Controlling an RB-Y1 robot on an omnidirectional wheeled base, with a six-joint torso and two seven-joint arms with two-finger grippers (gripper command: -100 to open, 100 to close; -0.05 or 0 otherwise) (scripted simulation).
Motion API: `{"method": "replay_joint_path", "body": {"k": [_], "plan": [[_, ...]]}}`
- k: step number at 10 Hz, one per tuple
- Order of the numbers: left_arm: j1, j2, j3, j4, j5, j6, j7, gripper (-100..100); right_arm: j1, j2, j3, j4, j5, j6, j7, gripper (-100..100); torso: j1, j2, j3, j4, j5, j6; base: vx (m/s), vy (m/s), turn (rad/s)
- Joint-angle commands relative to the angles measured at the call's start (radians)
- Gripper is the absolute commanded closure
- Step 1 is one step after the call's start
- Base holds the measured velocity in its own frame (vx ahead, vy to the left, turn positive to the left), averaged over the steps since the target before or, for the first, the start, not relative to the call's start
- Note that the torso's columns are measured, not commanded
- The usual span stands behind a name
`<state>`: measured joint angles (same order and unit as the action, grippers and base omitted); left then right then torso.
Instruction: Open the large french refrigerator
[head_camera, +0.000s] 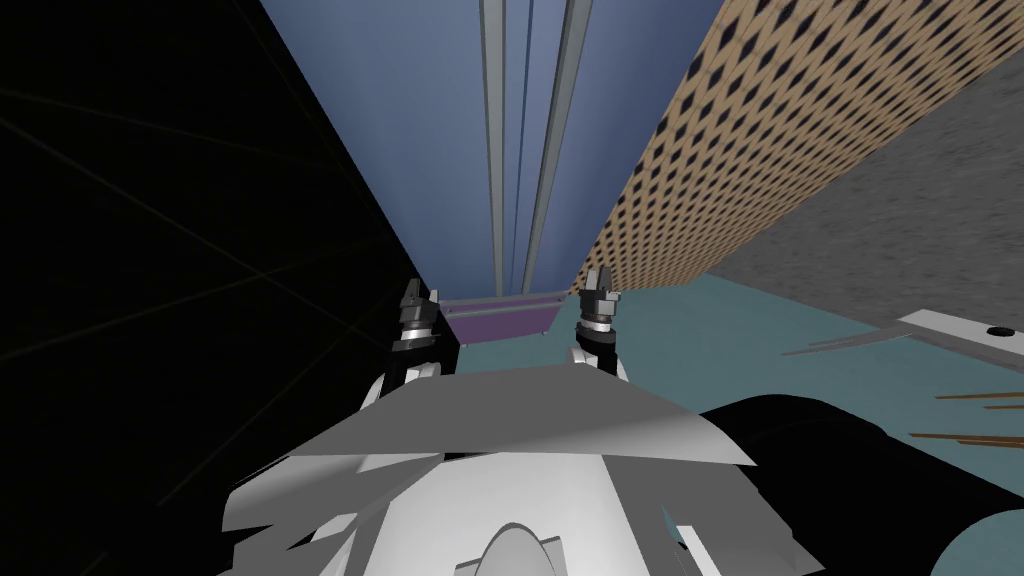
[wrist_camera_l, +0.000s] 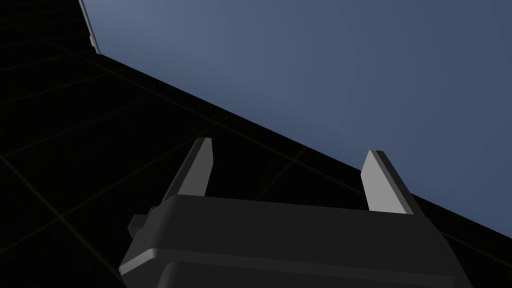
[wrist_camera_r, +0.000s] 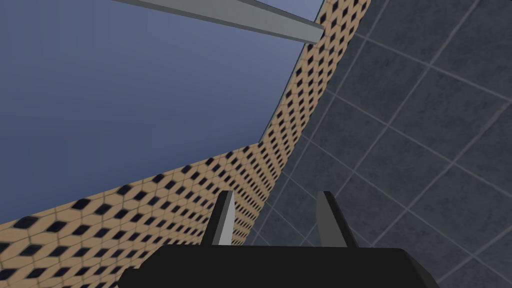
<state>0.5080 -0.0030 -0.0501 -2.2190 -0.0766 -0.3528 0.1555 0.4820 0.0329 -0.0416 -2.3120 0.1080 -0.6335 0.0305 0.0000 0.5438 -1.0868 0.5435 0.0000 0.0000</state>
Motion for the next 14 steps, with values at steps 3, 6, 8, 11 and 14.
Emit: {"method": "replay_joint_path", "body": {"k": [3, 6, 8, 11, 14], "plan": [[-0.008, 0.054, -0.002, 0.033, 0.002, -0.021, -0.002, -100, 0.000, 0.000, 0.000, 0.000, 0.000, 0.000, 0.000, 0, -0.001, 0.181, -0.365, 0.180, 0.000, 0.000, 0.013, -0.019, -0.014], [-0.020, 0.098, -0.005, 0.084, 0.004, -0.056, -0.004, -100, 0.000, 0.000, 0.000, 0.000, 0.000, 0.000, 0.000, 0, 0.000, 0.193, -0.390, 0.194, 0.000, 0.000, 0.038, -0.050, -0.021], [-0.031, 0.120, -0.007, 0.126, 0.007, -0.085, -0.006, -100, 0.000, 0.000, 0.000, 0.000, 0.000, 0.000, 0.000, 0, 0.000, 0.194, -0.389, 0.194, 0.000, 0.000, 0.050, -0.060, -0.028], [-0.048, 0.145, -0.012, 0.198, 0.010, -0.136, -0.010, -100, 0.000, 0.000, 0.000, 0.000, 0.000, 0.000, 0.000, 0, -0.001, 0.194, -0.389, 0.194, 0.000, 0.000, 0.058, -0.076, -0.032], [-0.069, 0.161, -0.017, 0.282, 0.015, -0.194, -0.014, -100, 0.000, 0.000, 0.000, 0.000, 0.000, 0.000, 0.000, 0, 0.000, 0.194, -0.389, 0.194, 0.000, 0.000, 0.064, -0.083, -0.038]]}}
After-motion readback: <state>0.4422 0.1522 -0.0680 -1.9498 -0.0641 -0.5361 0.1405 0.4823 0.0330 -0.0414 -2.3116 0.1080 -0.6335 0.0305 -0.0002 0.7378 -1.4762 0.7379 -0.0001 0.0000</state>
